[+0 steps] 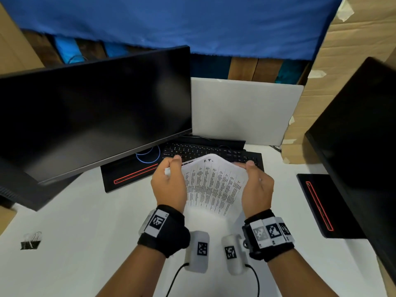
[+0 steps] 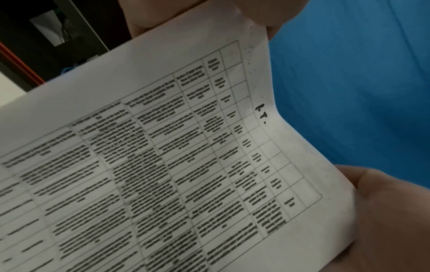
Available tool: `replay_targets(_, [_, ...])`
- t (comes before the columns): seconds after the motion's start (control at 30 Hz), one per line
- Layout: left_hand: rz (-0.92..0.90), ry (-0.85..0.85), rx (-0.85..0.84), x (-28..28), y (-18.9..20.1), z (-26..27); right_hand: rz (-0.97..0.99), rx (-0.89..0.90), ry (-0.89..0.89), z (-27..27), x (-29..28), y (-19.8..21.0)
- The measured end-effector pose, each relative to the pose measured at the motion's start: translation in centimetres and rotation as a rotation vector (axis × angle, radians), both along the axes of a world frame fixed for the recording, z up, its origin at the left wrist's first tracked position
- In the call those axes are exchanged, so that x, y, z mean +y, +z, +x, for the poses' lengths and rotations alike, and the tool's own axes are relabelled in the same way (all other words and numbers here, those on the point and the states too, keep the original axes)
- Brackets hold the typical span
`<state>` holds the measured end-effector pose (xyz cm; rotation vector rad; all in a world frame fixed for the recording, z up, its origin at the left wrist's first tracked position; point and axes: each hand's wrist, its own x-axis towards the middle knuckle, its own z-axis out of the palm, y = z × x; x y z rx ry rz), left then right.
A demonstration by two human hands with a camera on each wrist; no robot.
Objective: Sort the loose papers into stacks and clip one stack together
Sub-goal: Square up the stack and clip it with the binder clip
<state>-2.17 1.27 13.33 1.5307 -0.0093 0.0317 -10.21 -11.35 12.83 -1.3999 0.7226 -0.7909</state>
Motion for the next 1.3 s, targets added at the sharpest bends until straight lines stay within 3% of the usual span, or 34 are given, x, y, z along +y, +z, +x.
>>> replay_targets(0.17, [0.016, -0.048, -0.106, 0.0, -0.1, 0.5, -0.120, -0.033, 0.000, 0.2, -0.2, 0.0])
replay_targets(0.33, [0.193, -0.391, -0.230, 1.4, -1.5, 1.0, -0.239, -0.012, 0.130, -0.4, -0.7, 0.2])
replay_targets(0.4, [0.229, -0.374, -0.210, 1.8, -2.5, 1.8, -0.234, 0.047, 0.160, -0.6, -1.0, -0.1])
replay_targets(0.47, [0.160, -0.342, -0.078, 1.8, -3.2, 2.0, -0.168, 0.080, 0.172, -0.7, -1.1, -1.0])
replay_targets(0.6, [0.112, -0.251, 0.153, 0.9, -4.6, 1.6, 0.095, 0.156, 0.059, -0.6, -0.7, -2.9])
replay_targets(0.8, [0.053, -0.189, 0.210, 0.8, -4.7, 2.2, 0.058, 0.148, 0.063, -0.7, -0.8, -2.3])
replay_targets(1.0, [0.110, -0.226, 0.276, 2.1, -6.9, 1.0, 0.205, 0.179, 0.061, -0.6, 0.2, -3.0])
replay_targets(1.13, [0.062, -0.141, 0.270, 4.4, -6.2, 2.0, 0.063, 0.248, 0.242, 0.7, 0.7, -4.1])
replay_targets(1.3, [-0.041, -0.015, 0.445, 9.3, -7.7, 4.6, -0.126, 0.503, 0.548, 4.3, 3.6, -6.3])
